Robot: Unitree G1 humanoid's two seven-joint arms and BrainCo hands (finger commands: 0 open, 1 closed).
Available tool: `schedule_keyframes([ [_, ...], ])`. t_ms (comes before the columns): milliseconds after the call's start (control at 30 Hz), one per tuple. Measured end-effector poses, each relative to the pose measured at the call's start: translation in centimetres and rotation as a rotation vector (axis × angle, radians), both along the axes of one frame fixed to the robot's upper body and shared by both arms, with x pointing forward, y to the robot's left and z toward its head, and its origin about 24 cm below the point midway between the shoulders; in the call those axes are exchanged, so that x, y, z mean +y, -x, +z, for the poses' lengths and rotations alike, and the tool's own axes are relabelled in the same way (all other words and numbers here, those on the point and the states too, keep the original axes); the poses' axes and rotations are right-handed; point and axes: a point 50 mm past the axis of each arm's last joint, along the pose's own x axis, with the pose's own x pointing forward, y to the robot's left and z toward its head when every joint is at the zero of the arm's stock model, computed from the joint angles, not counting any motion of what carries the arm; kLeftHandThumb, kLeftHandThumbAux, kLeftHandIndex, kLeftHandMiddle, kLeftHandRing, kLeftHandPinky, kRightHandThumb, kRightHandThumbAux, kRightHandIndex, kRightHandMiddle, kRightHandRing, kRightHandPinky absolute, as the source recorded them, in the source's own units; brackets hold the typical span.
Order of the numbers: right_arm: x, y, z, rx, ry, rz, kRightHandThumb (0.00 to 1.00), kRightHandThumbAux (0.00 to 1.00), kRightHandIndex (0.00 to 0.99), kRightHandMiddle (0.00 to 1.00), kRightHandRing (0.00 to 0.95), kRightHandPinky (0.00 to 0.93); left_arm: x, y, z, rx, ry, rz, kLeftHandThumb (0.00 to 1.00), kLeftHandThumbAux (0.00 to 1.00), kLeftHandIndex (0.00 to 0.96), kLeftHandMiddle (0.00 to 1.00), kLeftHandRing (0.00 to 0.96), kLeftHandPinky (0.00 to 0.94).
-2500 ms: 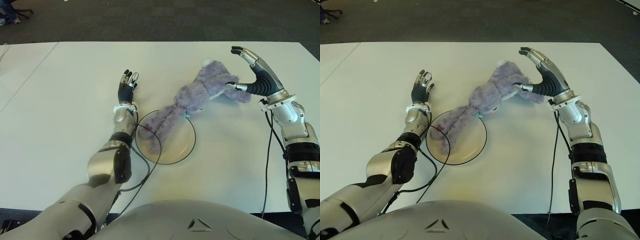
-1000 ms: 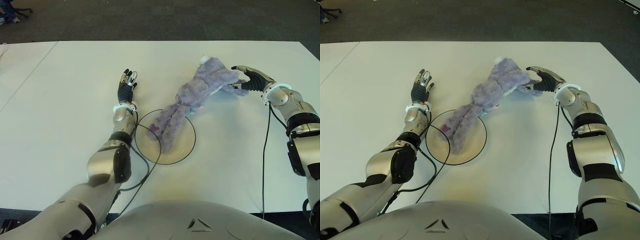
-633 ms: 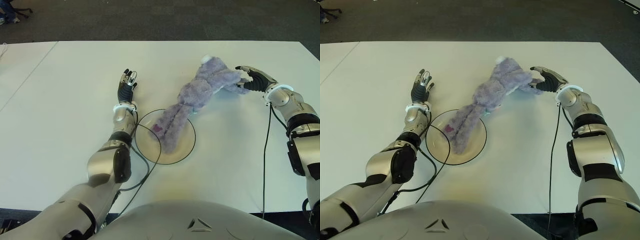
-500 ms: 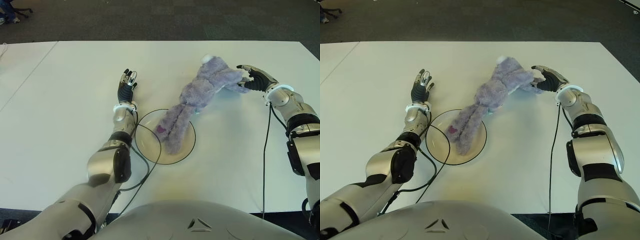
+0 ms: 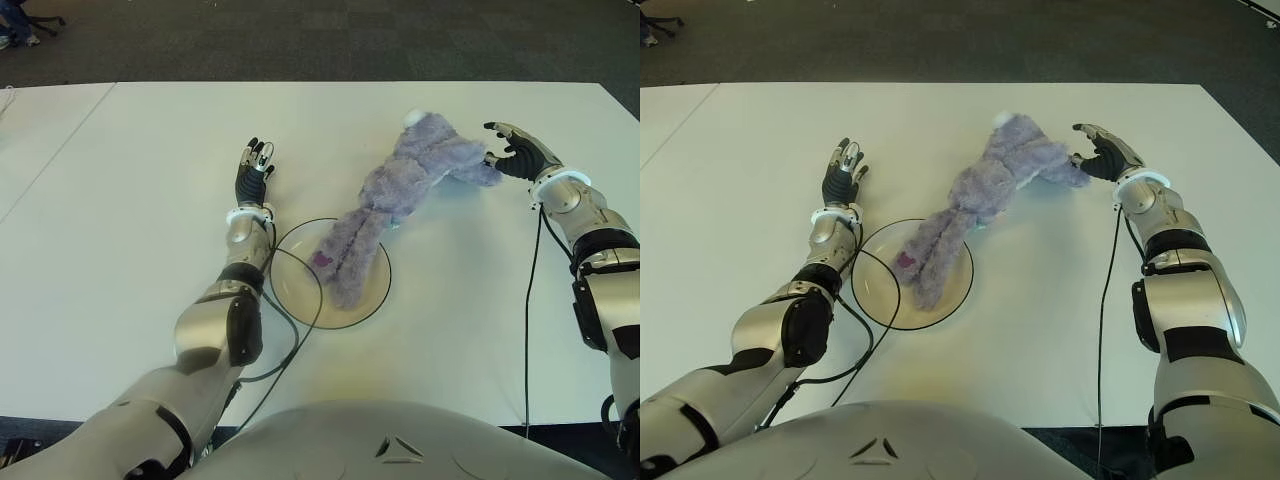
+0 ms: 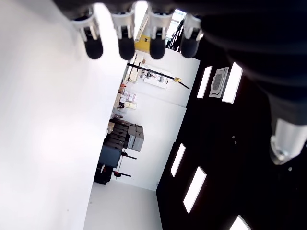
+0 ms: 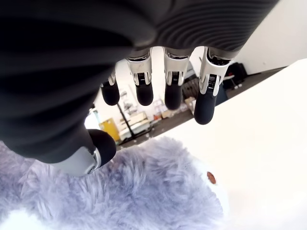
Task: Put the doll into the plate.
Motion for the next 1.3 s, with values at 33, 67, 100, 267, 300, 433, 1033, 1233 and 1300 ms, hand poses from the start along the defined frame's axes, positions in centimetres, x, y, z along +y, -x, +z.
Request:
schedule_keyframes([
  [33,0.0,0.0,0.0,-0.002,-0.001,-0.002,0.616,0.652,0.064,0.031,0.102,0.203,0.0,0.0,0.0,0.000,0.000,0.000,0.000,0.508,0.000,0.060,0.064,0.067],
  [67,0.0,0.0,0.0,-0.003,-0.001,-0.002,0.610,0.653,0.064,0.033,0.103,0.204,0.0,0.0,0.0,0.000,0.001,0.001,0.000,0.509,0.000,0.060,0.065,0.068],
  [100,0.0,0.0,0.0,-0.004,-0.001,-0.003,0.609,0.653,0.064,0.033,0.104,0.204,0.0,0.0,0.0,0.000,0.001,0.001,0.000,0.509,0.000,0.060,0.065,0.068],
  [267,0.0,0.0,0.0,0.002,-0.001,0.003,0.427,0.591,0.083,0.070,0.115,0.170,0.0,0.0,0.0,0.000,0.002,0.002,0.000,0.509,0.000,0.063,0.067,0.061],
  [300,0.0,0.0,-0.1,0.009,0.000,0.006,0.419,0.587,0.085,0.072,0.115,0.168,0.0,0.0,0.0,0.000,0.002,0.002,0.000,0.509,0.000,0.063,0.067,0.060],
  [433,0.5,-0.1,-0.5,0.031,-0.001,0.020,0.389,0.581,0.093,0.074,0.110,0.159,0.0,0.0,0.0,0.000,0.001,0.002,0.000,0.510,0.000,0.061,0.065,0.061],
  [1033,3.3,-0.4,-2.6,0.101,0.065,0.100,0.340,0.585,0.066,0.019,0.038,0.085,0.0,0.0,0.0,0.000,0.000,0.000,0.000,0.511,0.000,0.064,0.069,0.065],
  [1233,3.6,-0.4,-2.8,0.106,0.081,0.112,0.320,0.565,0.054,0.001,0.028,0.086,0.0,0.0,0.0,0.000,-0.001,-0.001,0.000,0.504,0.000,0.062,0.069,0.067],
  [1300,3.8,-0.4,-2.9,0.106,0.085,0.116,0.314,0.556,0.045,0.000,0.024,0.087,0.0,0.0,0.0,0.000,-0.002,-0.002,0.000,0.507,0.000,0.062,0.069,0.070],
])
